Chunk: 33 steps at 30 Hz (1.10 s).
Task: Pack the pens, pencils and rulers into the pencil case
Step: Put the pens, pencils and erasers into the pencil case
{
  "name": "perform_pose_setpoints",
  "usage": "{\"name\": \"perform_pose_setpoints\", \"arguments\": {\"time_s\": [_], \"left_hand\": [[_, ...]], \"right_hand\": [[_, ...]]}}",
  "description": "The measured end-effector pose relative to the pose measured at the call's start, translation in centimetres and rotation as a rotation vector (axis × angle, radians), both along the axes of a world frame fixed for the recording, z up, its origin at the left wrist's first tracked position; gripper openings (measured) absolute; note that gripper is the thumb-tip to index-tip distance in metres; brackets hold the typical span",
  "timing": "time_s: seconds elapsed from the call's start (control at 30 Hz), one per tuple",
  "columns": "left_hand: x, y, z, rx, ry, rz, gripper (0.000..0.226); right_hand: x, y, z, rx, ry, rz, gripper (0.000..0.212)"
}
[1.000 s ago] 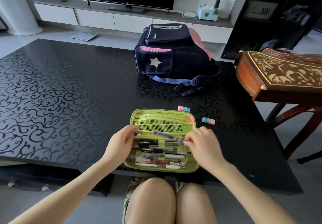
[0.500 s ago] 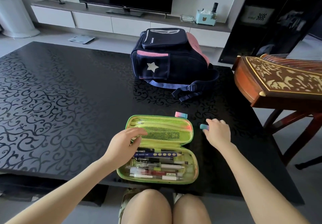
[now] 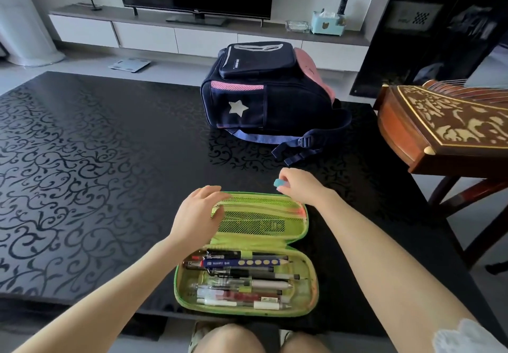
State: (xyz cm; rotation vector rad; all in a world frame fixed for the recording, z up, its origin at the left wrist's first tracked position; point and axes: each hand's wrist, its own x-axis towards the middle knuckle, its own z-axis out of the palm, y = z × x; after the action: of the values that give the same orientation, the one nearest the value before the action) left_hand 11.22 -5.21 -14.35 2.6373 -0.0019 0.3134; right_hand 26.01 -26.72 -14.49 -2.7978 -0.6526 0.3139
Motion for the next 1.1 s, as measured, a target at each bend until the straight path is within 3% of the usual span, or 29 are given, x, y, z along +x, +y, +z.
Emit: {"name": "perform_pose_setpoints", "arguments": {"time_s": [0.17, 0.27, 0.37, 0.5, 0.6, 0.7, 0.83, 1.1], "left_hand": [[0.9, 1.2, -0.7, -0.04, 0.124, 0.014, 0.032], [0.8, 1.3, -0.7, -0.092, 0.153, 0.019, 0.031], [0.6, 1.2, -0.8, -0.118, 0.173, 0.026, 0.033], [0.6, 0.7, -0.7, -0.132, 0.178, 0.053, 0.032], [0.0, -0.5, 0.2, -0.022, 0.138, 0.069, 0.029], [-1.7, -3.1, 1.1, 0.111, -0.016, -0.17, 0.021], [-4.6, -7.7, 0.2, 0.222, -0.032, -0.598, 0.028], [-5.2, -10.3, -1.7, 0.264, 0.015, -0.652, 0.034]], "right_hand": [[-0.1, -0.3, 0.9, -0.046, -0.043, -0.042, 0.021], [-2.7, -1.4, 2.1, 0.194, -0.183, -0.234, 0.022], [-8.2, -3.0, 3.8, 0.377, -0.087, -0.352, 0.015], [-15.6, -4.8, 4.2, 0.269, 0.172, -0.357, 0.012], [-17.8, -4.8, 3.4, 0.146, 0.097, -0.41, 0.011], [-18.1, -4.4, 2.8, 0.116, 0.039, -0.429, 0.011], [-18.3, -3.8, 2.2, 0.141, 0.04, -0.478, 0.011], [-18.3, -5.6, 2.4, 0.379, 0.08, -0.662, 0.012]]}}
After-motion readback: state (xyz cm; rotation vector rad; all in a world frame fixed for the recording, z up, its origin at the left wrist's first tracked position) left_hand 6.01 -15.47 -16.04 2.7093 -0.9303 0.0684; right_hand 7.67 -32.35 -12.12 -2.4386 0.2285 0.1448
